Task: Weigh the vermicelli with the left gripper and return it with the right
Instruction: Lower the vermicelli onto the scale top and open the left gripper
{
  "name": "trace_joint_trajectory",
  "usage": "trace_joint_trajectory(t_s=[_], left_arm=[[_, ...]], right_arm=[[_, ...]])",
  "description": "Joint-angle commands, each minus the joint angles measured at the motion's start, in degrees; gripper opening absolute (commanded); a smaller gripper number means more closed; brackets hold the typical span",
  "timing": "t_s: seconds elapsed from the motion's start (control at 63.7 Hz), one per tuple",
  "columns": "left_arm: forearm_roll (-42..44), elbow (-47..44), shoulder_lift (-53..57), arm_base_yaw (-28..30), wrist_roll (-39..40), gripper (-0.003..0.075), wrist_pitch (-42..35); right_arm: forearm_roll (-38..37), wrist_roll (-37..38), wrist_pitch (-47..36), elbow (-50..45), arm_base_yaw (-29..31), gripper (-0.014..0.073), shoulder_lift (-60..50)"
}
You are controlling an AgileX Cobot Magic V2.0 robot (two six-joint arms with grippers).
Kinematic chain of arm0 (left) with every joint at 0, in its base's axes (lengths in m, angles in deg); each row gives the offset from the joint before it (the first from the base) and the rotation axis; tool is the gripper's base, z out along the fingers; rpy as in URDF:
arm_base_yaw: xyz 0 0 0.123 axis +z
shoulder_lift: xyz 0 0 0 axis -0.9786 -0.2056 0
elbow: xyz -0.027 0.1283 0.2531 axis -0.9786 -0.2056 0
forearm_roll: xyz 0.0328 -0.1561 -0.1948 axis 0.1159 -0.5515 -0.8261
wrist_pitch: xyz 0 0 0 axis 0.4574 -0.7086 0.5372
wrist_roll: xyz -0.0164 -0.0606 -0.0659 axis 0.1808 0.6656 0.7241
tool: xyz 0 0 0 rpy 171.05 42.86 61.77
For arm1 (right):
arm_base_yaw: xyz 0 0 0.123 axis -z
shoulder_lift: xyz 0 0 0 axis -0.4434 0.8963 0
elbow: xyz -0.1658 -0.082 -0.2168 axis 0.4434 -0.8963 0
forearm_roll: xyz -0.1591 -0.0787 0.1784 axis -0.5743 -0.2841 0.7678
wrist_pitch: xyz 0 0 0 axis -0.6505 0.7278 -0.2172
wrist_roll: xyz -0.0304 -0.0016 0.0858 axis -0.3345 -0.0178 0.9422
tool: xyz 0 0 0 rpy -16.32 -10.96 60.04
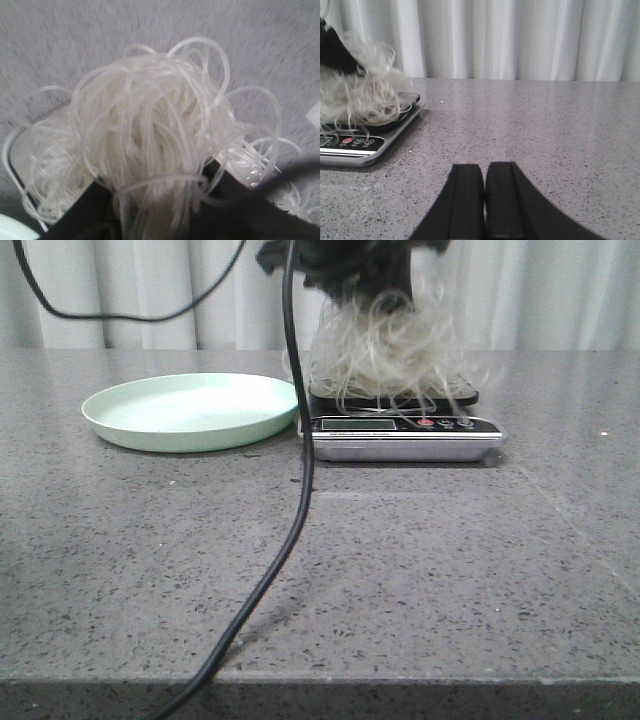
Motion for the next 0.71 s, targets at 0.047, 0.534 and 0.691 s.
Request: trace_joint_trajectory(t_s=[0.047, 0.534, 0.691], left_arm=[[-0.7, 2.5, 3.4, -0.3, 0.1, 0.0440, -2.2], [6.1, 5.6, 17.5, 0.6, -0.1, 0.0582, 5.9], [7.0, -5.1, 28.0, 0.6, -0.1, 0.0503, 2.0]], right_arm=[[-0.4, -0.4, -4.2, 0.5, 0.2, 0.0184, -1.0], [-0.4, -0.4, -4.2, 0.5, 0.2, 0.0184, -1.0], [-0.4, -0.4, -4.2, 0.5, 0.2, 0.0184, -1.0]])
